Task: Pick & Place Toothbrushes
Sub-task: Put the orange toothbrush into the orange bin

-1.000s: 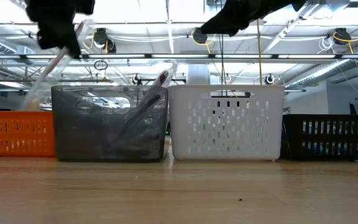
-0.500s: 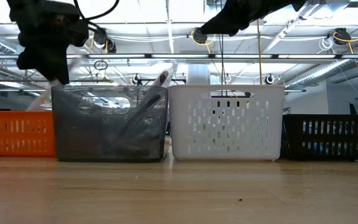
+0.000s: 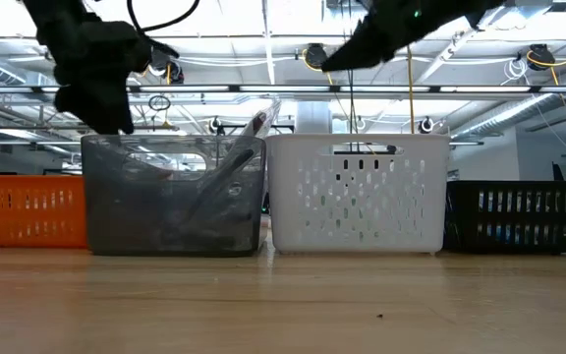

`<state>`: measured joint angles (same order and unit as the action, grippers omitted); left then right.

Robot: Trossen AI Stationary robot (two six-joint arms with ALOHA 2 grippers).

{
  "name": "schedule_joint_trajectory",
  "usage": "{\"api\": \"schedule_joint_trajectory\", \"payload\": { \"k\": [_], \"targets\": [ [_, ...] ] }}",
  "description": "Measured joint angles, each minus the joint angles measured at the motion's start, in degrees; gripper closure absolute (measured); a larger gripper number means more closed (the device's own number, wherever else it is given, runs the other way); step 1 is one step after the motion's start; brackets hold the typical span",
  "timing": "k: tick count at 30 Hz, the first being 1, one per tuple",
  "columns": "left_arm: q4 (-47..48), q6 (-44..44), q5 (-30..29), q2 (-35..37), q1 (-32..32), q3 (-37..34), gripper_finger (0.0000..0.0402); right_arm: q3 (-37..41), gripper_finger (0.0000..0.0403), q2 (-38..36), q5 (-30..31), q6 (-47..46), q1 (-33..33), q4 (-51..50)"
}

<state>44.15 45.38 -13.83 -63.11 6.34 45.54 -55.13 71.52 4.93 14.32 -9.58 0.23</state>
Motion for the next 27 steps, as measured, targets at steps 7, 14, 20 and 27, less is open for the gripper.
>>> {"api": "schedule_joint_trajectory", "payload": {
  "k": [7, 14, 20, 27],
  "targets": [
    [-8.07, -9.72, -10.84, 0.02, -0.01, 0.00, 0.0172, 0.22, 0.0326, 7.20, 0.84, -0.06, -7.63, 2.18],
    [-13.73, -17.07, -12.32, 0.02, -0.30, 0.00, 0.0172, -0.30, 0.0326, 17.12, -3.58, 1.52, -17.81, 3.38],
    [-15.32, -19.84, -12.32, 0.02, -2.07, 0.00, 0.0172, -6.31, 0.0326, 26.10, -7.31, 2.70, -23.56, 3.11],
    [-15.38, -21.30, -12.30, 0.02, -4.66, 0.00, 0.0172, -15.92, 0.0325, 36.62, -8.02, 7.49, -25.83, -2.97]
  ]
}}
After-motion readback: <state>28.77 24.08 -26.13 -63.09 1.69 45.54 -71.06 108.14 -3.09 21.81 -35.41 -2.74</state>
